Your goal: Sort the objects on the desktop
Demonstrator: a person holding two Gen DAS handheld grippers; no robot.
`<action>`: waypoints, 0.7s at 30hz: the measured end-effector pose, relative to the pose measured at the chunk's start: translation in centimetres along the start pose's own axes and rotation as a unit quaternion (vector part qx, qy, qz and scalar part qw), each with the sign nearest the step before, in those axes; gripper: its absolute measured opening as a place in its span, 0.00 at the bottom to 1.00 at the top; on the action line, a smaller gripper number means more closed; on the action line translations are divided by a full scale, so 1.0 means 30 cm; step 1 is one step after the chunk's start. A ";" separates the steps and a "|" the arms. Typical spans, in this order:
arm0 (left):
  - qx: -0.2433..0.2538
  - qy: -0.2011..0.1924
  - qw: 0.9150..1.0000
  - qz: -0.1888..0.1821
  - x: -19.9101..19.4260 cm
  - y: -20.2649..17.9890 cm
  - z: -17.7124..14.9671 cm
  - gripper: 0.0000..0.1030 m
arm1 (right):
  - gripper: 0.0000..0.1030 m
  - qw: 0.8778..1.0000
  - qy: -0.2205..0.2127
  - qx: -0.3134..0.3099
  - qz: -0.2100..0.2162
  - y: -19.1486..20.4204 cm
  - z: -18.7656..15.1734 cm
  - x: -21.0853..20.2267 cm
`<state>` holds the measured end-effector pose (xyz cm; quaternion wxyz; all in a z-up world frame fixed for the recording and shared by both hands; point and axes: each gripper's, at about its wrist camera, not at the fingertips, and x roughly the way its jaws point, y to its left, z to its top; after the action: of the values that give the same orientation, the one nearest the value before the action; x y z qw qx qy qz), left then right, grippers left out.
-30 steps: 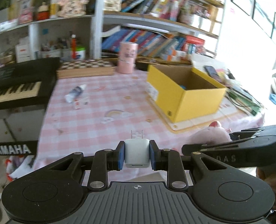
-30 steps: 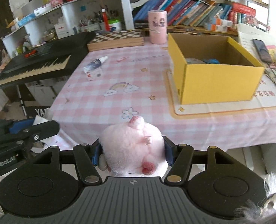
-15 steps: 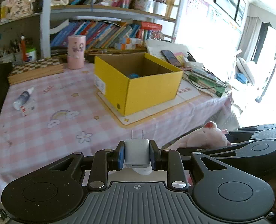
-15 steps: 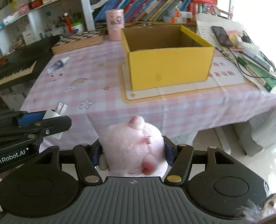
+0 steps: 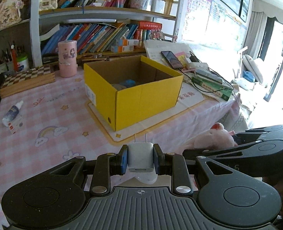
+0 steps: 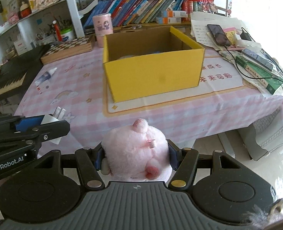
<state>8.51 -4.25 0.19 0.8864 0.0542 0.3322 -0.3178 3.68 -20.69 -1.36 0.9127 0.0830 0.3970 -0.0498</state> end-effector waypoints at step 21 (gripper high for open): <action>0.006 0.006 1.000 0.003 0.259 -0.200 0.167 0.24 | 0.58 1.000 0.022 0.010 0.005 -0.345 0.159 0.120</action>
<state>12.18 -14.65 -0.09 0.8851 0.0621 0.3354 -0.3167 7.91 -31.85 -1.96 0.9030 0.0951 0.4162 -0.0475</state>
